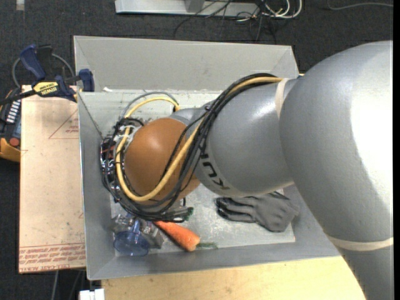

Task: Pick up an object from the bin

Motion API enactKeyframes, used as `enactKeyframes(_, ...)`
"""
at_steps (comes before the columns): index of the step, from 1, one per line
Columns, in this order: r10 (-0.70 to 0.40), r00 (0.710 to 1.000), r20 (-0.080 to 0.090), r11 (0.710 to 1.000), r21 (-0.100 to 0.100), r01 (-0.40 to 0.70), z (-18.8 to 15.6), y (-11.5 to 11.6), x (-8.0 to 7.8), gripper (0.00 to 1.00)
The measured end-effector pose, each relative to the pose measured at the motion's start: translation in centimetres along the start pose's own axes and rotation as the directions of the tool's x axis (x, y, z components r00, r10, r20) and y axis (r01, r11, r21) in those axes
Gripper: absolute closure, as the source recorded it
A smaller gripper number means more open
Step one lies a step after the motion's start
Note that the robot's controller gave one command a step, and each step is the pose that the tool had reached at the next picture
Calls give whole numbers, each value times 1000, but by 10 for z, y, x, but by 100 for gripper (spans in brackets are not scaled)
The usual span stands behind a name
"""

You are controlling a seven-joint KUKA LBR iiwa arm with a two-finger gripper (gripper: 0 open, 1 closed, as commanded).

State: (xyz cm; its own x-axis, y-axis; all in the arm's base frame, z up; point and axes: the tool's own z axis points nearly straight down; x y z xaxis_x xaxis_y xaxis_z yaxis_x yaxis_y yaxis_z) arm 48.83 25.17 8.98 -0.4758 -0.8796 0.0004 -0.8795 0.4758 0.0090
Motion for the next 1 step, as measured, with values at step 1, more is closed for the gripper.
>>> enactKeyframes(1, -1, 1000, 2, 1000, 2, 1, -18, 0, -1, 100)
